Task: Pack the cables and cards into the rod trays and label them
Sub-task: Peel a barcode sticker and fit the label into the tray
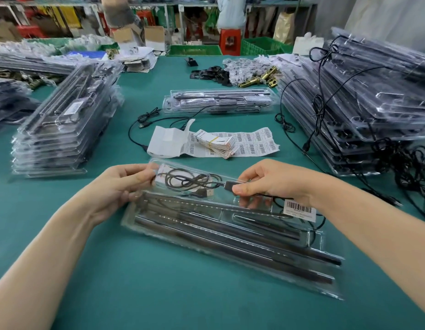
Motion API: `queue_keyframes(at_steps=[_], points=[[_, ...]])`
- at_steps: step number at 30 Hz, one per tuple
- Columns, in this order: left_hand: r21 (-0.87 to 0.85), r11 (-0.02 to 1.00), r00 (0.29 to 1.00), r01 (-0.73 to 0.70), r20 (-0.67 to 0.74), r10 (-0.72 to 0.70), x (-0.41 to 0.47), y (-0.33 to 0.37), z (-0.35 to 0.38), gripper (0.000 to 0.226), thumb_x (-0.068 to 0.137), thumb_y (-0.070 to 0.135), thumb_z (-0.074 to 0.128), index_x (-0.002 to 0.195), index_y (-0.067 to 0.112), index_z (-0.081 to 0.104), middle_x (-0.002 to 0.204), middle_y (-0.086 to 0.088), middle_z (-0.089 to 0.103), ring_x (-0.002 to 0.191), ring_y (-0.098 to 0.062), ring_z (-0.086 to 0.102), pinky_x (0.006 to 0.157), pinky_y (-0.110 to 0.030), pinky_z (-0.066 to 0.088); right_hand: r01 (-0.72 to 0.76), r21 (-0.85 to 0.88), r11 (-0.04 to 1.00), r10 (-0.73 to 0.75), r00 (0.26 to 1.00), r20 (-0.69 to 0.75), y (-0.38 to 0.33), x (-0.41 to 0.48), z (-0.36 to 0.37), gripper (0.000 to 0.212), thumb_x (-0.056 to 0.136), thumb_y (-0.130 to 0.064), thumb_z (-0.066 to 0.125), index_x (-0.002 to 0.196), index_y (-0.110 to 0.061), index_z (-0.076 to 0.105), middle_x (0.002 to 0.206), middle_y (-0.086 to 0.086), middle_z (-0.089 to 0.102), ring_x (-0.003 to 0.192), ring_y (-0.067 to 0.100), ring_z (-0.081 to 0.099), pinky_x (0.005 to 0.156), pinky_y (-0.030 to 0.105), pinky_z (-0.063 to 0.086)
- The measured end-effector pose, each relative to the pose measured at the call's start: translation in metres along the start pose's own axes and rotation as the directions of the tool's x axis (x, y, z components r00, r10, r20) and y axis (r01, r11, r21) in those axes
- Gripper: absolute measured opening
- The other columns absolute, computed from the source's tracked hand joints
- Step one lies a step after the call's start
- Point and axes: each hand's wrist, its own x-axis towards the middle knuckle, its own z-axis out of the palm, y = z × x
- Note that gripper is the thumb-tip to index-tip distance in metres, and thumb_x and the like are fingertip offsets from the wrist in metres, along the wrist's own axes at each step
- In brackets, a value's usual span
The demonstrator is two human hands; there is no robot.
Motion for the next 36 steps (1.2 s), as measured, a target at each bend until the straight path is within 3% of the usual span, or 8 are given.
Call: queue_keyframes(at_steps=[2,7,12,17,19,26,31,36], points=[[0.030,0.999,1.000,0.021,0.016,-0.022,0.002,-0.001,-0.005,0.049,0.067,0.040,0.089,0.112,0.020,0.079,0.108,-0.002,0.075,0.089,-0.008,0.069,0.076,-0.027,0.043,-0.013,0.004,1.000,0.013,1.000,0.013,-0.001,0.002,-0.001,0.038,0.094,-0.035,0.071,0.104,0.002,0.067,0.087,0.003,0.078,0.075,0.011,0.070,0.057,0.019,0.045],[-0.084,0.996,1.000,0.021,-0.019,-0.022,0.010,0.007,0.002,0.032,0.071,0.022,0.076,0.101,0.011,0.081,0.099,-0.004,0.079,0.077,-0.007,0.074,0.058,-0.015,0.055,-0.019,-0.025,1.000,0.019,1.000,0.018,-0.007,0.006,-0.004,0.039,0.093,-0.035,0.072,0.103,0.002,0.065,0.090,0.004,0.079,0.075,0.009,0.072,0.060,0.023,0.046],[-0.016,0.998,0.996,-0.060,-0.064,0.058,0.017,0.013,0.001,0.019,0.086,0.015,0.070,0.104,0.011,0.075,0.094,-0.001,0.078,0.076,-0.005,0.072,0.054,-0.012,0.049,-0.011,-0.047,0.999,0.012,1.000,0.022,-0.014,0.011,-0.006,0.032,0.092,-0.039,0.072,0.102,-0.008,0.070,0.093,0.001,0.079,0.082,0.010,0.074,0.062,0.022,0.050],[-0.026,0.994,0.991,-0.103,-0.084,0.100,0.017,0.010,-0.008,0.013,0.092,0.012,0.066,0.102,0.009,0.074,0.088,0.001,0.077,0.072,-0.004,0.069,0.058,-0.010,0.049,0.017,-0.305,0.952,0.019,0.994,0.112,-0.014,-0.002,-0.017,0.038,0.085,-0.062,0.069,0.106,-0.030,0.069,0.100,-0.024,0.074,0.090,-0.005,0.067,0.089,0.029,0.050],[-0.072,0.991,0.991,-0.113,-0.079,0.107,0.014,0.009,-0.014,0.024,0.087,0.012,0.067,0.108,0.001,0.069,0.083,0.003,0.074,0.065,-0.001,0.065,0.052,-0.008,0.045,-0.018,-0.342,0.939,0.072,0.987,0.145,-0.006,-0.014,-0.028,0.048,0.078,-0.071,0.068,0.105,-0.031,0.072,0.106,-0.015,0.074,0.097,0.004,0.068,0.094,0.032,0.050],[-0.076,0.987,0.990,-0.139,-0.045,0.136,0.012,0.011,-0.016,0.025,0.080,0.014,0.069,0.103,0.005,0.070,0.089,-0.003,0.075,0.079,-0.010,0.070,0.070,-0.019,0.057,-0.005,-0.183,0.983,0.052,0.965,0.256,0.024,-0.028,-0.057,0.042,0.087,-0.055,0.075,0.118,-0.027,0.070,0.113,0.009,0.074,0.106,0.036,0.070,0.100,0.054,0.052],[-0.077,0.984,0.986,-0.163,-0.052,0.160,0.005,0.010,-0.024,0.016,0.084,0.019,0.068,0.098,0.012,0.068,0.091,-0.002,0.068,0.086,-0.014,0.063,0.068,-0.028,0.047,-0.045,-0.083,0.996,0.066,0.964,0.258,0.041,-0.030,-0.085,0.043,0.088,-0.037,0.081,0.125,-0.023,0.066,0.116,0.012,0.074,0.102,0.028,0.073,0.077,0.028,0.058],[-0.248,0.947,0.978,-0.207,-0.018,0.209,-0.002,0.011,-0.043,0.013,0.094,0.013,0.059,0.103,0.005,0.064,0.100,-0.010,0.063,0.089,-0.014,0.063,0.068,-0.025,0.059,0.136,0.358,0.924,-0.094,0.987,-0.132,0.080,-0.036,-0.094,0.053,0.073,-0.036,0.092,0.117,-0.015,0.072,0.111,0.020,0.074,0.092,0.030,0.075,0.078,0.043,0.062]])
